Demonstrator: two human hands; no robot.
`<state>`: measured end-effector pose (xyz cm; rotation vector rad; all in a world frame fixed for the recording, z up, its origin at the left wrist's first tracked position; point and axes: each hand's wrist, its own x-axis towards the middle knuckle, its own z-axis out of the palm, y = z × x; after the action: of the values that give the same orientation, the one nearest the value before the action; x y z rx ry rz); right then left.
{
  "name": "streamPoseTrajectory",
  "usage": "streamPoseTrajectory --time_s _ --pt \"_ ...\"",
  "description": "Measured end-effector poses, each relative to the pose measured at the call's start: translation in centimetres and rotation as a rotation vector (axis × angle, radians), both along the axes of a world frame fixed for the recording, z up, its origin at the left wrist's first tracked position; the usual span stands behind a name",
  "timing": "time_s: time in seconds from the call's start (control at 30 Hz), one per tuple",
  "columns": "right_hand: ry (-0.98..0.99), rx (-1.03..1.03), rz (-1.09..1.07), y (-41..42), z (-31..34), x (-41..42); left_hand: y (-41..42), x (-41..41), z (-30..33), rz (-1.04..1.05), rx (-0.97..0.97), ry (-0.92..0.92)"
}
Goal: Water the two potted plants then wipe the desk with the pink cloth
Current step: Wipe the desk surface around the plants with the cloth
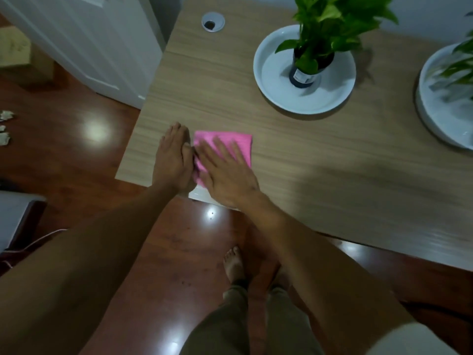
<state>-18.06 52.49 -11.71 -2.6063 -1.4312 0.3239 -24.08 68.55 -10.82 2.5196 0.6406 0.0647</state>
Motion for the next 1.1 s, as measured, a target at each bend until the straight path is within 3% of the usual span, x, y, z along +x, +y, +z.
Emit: streamPoseTrajectory --time_s 0.1,0.17,0.3,0.37,0.43,0.5,0.57,0.63,0.7,0.77,0.87,0.97,1.03,1.1 --pt "-0.038 0.021 0.145 -6.8 -0.7 -0.7 -0.5 -0.2 0.5 -0.03 0.044 0.006" --pt "-0.059 0.027 0.061 -11.9 -0.9 0.9 -1.3 0.0 0.7 -0.047 0.039 0.026" --pt "-0.059 -0.045 -0.314 -18.2 -0.2 7.6 -4.4 0.4 0.5 -0.129 0.043 0.049" --pt "0.026 -0.017 -0.621 -17.2 0.3 10.3 -6.0 0.7 0.3 -0.156 0.053 0.036" --pt "0.068 0.028 -0.795 -14.0 0.6 10.6 -7.6 1.2 0.0 -0.154 0.064 0.039" --pt "0.048 0.069 -0.687 -11.4 0.6 8.4 -9.4 1.9 -0.1 -0.15 0.074 0.053" --pt "0.014 0.069 -0.397 -11.8 0.2 4.7 -11.4 2.8 0.0 -0.164 0.085 0.065" --pt "-0.002 0.021 -0.123 -15.7 -0.1 2.4 -13.6 3.8 0.2 -0.176 0.093 0.068" --pt "-0.022 -0.02 0.018 -21.3 -0.8 2.6 -16.0 4.7 0.2 -0.173 0.084 0.065" --pt "-0.02 -0.051 -0.033 -26.7 -0.8 5.3 -18.6 5.4 0.1 -0.172 0.085 0.069" --pt "-0.01 -0.058 -0.34 -32.1 -0.1 12.6 -22.7 6.2 -0.3 -0.176 0.083 0.071" --pt "0.032 -0.031 -0.617 -31.4 0.5 18.7 -25.7 6.7 -0.8 -0.145 0.101 0.061" --pt "0.052 0.014 -0.613 -28.4 0.7 18.9 -26.8 7.0 -0.7 -0.103 0.109 0.062" --pt "0.051 0.06 -0.415 -26.4 0.8 15.9 -27.7 7.2 -0.5 -0.058 0.125 0.055"
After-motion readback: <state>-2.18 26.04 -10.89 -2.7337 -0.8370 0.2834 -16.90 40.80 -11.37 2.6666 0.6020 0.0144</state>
